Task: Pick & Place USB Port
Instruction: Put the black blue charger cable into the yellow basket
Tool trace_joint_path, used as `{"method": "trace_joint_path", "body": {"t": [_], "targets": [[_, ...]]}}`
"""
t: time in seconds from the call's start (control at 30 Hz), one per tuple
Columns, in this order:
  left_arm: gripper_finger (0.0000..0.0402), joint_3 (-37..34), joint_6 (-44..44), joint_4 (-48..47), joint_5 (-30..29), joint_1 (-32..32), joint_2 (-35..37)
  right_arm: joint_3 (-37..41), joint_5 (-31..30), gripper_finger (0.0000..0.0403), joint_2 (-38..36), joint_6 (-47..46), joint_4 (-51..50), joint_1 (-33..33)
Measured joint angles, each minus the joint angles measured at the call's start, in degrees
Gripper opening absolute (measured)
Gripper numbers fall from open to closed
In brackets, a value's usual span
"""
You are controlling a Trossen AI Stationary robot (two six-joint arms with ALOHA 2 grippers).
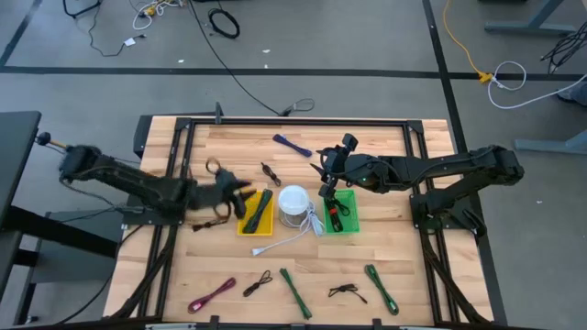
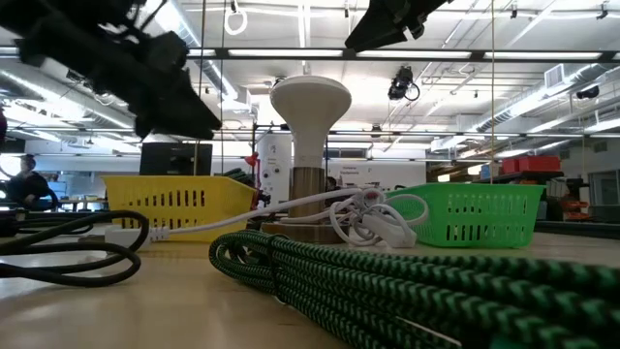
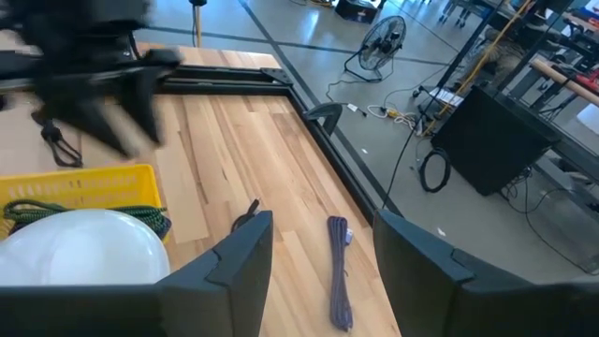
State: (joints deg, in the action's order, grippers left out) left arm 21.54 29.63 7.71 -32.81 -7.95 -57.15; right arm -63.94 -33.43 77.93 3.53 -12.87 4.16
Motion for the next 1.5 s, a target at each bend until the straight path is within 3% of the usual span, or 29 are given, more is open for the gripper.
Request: {"method": "trace_joint_path", "body": {"t": [0.2,0.43,0.63,0.8,1.03,1.33,1.5], "targets": [[0.0169,6.4,-13.8,-8.2,23.1,22.3,0.9,0.0,0.0,0.0189,0.0,0.0,0.2,0.0],[0.0169,20.4,-34.2,-18.2,33.1,38.3,-9.5,0.0,0.0,0.0189,0.0,0.0,0.7,0.0],[0.0169,33.6,-48.7,-24.1,41.2,42.1,-24.8,0.0,0.0,0.0189,0.0,0.0,1.0,0.0],[0.0169,44.9,-58.3,-31.1,42.8,40.7,-38.1,0.0,0.0,0.0189,0.0,-1.6,0.9,0.0],[0.0169,59.4,-66.3,-38.0,36.5,37.4,-50.1,0.0,4.0,0.0189,0.0,-2.7,-0.6,0.0],[0.0169,70.2,-69.8,-46.1,29.6,34.4,-61.0,0.0,4.5,0.0189,0.0,-3.1,-2.5,0.0],[0.0169,72.6,-69.8,-46.9,30.5,34.3,-64.4,0.0,4.5,0.0189,0.0,-3.4,-3.5,0.0]]}}
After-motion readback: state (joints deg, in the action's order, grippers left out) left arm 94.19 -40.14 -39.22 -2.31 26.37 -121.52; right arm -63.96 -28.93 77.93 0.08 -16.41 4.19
